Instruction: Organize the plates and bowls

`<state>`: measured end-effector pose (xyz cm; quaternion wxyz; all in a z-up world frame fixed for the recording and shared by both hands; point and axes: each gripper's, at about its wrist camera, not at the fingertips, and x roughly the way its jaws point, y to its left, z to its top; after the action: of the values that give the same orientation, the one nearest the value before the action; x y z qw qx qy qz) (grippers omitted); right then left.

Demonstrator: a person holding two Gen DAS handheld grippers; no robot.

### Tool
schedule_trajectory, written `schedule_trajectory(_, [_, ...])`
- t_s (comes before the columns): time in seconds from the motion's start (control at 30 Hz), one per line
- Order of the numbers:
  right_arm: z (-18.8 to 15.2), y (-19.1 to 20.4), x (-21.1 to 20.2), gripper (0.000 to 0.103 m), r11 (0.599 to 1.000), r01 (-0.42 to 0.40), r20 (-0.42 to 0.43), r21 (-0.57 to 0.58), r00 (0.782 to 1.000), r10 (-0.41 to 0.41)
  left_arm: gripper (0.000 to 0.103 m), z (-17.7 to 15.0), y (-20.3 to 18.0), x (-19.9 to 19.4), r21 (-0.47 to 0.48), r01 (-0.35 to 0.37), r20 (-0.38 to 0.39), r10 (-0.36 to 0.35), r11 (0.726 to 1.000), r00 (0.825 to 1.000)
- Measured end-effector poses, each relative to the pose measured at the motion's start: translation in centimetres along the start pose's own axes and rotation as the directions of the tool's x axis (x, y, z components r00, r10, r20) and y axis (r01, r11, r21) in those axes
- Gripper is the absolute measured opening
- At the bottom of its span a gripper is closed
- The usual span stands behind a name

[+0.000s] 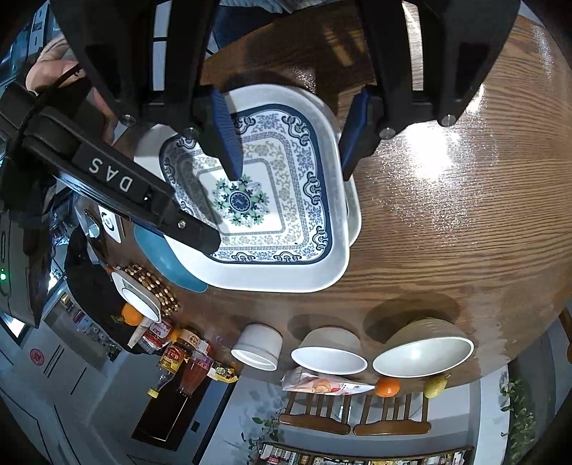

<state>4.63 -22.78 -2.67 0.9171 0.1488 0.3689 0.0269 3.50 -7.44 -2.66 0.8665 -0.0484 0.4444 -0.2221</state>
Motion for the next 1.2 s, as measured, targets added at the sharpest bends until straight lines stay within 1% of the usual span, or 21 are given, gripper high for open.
schedule_trajectory(0.63, [-0.2,-0.8,0.6,0.054,1.000,0.005,-0.012,0.010,1.000,-0.005,0.052,-0.3,-0.7,0.9,0.015,-0.004,-0.038,0.005,1.000,0.999])
schedule_trajectory(0.8, [-0.2,-0.7,1.0,0.054,1.000,0.010,-0.021,0.005,1.000,-0.010,0.052,-0.5,-0.6,1.0,0.021,-0.002,-0.052,0.003,1.000,0.999])
schedule_trajectory(1.2, [-0.1,-0.6,1.9,0.054,1.000,0.023,-0.047,-0.009,0.999,-0.024,0.052,-0.8,-0.7,0.9,0.031,0.000,-0.061,0.002,1.000,0.998])
